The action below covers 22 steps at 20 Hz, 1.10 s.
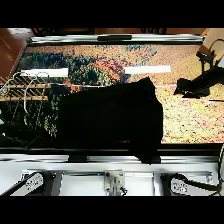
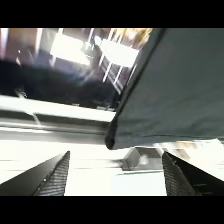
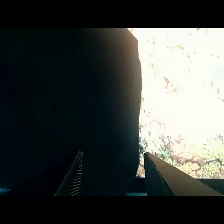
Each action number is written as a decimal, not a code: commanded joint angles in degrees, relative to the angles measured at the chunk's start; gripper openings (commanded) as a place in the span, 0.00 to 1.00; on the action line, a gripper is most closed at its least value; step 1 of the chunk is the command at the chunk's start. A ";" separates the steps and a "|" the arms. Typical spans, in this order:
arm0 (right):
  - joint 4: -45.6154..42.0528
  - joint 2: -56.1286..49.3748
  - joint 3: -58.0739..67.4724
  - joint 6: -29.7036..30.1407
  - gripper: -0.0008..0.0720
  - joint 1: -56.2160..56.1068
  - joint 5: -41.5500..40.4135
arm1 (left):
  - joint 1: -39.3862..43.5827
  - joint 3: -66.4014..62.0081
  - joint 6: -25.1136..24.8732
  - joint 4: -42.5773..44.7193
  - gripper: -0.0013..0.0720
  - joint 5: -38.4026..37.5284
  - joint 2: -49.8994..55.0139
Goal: Fold the shirts.
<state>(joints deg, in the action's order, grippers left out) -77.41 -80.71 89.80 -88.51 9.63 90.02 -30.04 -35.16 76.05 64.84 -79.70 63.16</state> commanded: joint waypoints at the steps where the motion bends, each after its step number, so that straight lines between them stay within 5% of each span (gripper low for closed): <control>1: 0.39 1.29 -0.66 0.92 0.69 1.25 2.34 | -1.75 8.55 -2.10 -6.80 0.94 7.58 -1.53; 7: -3.28 1.29 -0.66 2.54 0.69 1.27 2.38 | 5.09 10.01 0.09 -10.10 0.92 14.45 1.99; 9: -5.29 1.29 -0.66 2.49 0.69 1.27 2.93 | 7.26 10.01 0.72 -11.15 0.70 15.78 2.64; 11: -6.58 1.29 -2.05 2.49 0.69 1.27 3.28 | 8.04 9.99 0.68 -12.02 0.35 15.58 2.60; 14: -2.64 1.29 -13.44 5.05 0.69 1.49 1.70 | 7.78 9.90 -0.90 -12.22 0.07 13.42 2.36; 17: 5.09 1.29 -26.53 8.39 0.69 3.04 -6.45 | 7.80 9.90 -3.45 -12.20 0.06 12.13 0.92; 22: 5.35 -0.46 -36.26 7.82 0.69 3.48 -15.15 | 7.80 9.90 -3.63 -12.13 0.06 12.24 -4.85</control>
<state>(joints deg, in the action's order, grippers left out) -73.17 -80.09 59.00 -81.19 12.78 80.31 -22.20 -25.19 73.10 53.15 -66.98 61.01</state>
